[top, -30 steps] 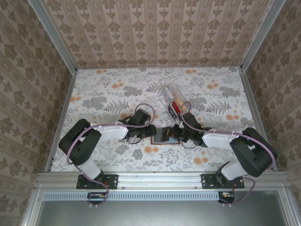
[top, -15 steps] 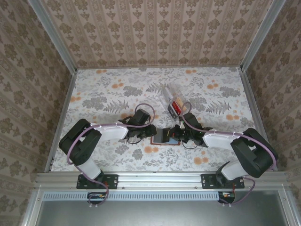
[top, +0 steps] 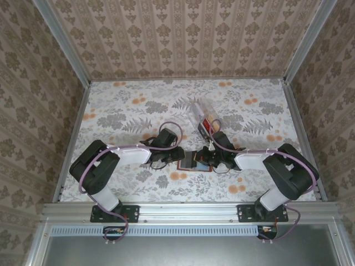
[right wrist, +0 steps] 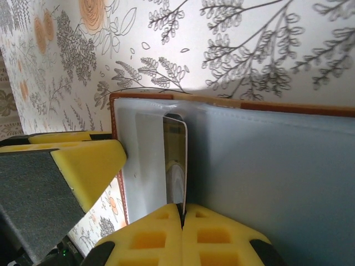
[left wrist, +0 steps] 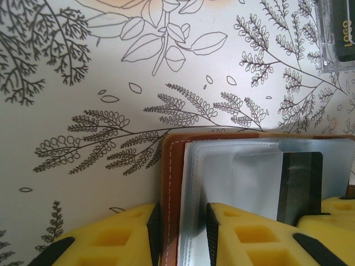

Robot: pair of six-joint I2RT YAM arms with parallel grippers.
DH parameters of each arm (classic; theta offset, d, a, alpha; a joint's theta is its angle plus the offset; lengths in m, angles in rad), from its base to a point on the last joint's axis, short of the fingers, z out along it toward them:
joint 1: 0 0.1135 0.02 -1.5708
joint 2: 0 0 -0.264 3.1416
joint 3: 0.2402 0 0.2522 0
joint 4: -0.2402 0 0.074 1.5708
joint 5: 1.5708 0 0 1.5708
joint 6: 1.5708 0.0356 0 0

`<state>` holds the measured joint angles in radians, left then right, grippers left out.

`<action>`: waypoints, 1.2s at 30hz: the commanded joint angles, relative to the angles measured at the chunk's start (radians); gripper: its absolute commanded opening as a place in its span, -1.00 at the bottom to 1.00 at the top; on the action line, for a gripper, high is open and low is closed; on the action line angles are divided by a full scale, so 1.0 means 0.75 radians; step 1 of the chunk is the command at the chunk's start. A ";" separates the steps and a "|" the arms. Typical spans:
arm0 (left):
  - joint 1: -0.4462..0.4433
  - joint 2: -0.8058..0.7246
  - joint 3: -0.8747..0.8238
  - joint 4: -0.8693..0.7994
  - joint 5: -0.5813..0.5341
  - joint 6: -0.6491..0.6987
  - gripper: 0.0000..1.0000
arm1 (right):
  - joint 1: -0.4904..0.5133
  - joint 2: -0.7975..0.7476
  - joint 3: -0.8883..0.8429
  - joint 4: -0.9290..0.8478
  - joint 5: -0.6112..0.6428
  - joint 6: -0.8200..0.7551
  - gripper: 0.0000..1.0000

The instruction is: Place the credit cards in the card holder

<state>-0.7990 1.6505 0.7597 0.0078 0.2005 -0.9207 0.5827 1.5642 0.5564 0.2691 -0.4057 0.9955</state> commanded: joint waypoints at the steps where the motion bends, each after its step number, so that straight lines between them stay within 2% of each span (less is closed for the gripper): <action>1: -0.025 0.047 -0.002 0.003 0.013 -0.020 -0.39 | 0.033 0.061 0.053 -0.040 -0.039 -0.012 -0.86; 6: -0.023 0.042 0.002 0.000 0.009 -0.020 -0.39 | 0.047 0.083 0.114 -0.094 -0.030 -0.026 -0.76; 13: -0.025 0.035 -0.009 -0.002 -0.001 -0.024 -0.39 | 0.047 -0.018 0.137 -0.291 0.089 -0.089 -0.51; 15: -0.025 0.033 -0.013 0.002 -0.001 -0.024 -0.39 | 0.047 -0.019 0.140 -0.308 0.099 -0.095 -0.51; 19: -0.025 0.033 -0.014 0.009 0.005 -0.023 -0.40 | 0.048 0.025 0.154 -0.269 0.061 -0.089 -0.65; 26: -0.026 0.023 -0.016 0.021 0.010 -0.026 -0.39 | 0.061 0.083 0.198 -0.220 0.007 -0.091 -0.77; 33: -0.029 0.013 -0.027 0.028 -0.001 -0.036 -0.33 | 0.077 0.102 0.252 -0.240 -0.014 -0.097 -0.64; 36: -0.028 0.006 -0.036 0.017 -0.016 -0.041 -0.33 | 0.078 0.056 0.262 -0.315 0.030 -0.115 -0.56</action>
<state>-0.8047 1.6501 0.7555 0.0223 0.1940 -0.9318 0.6266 1.6321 0.7101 0.0582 -0.3737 0.9363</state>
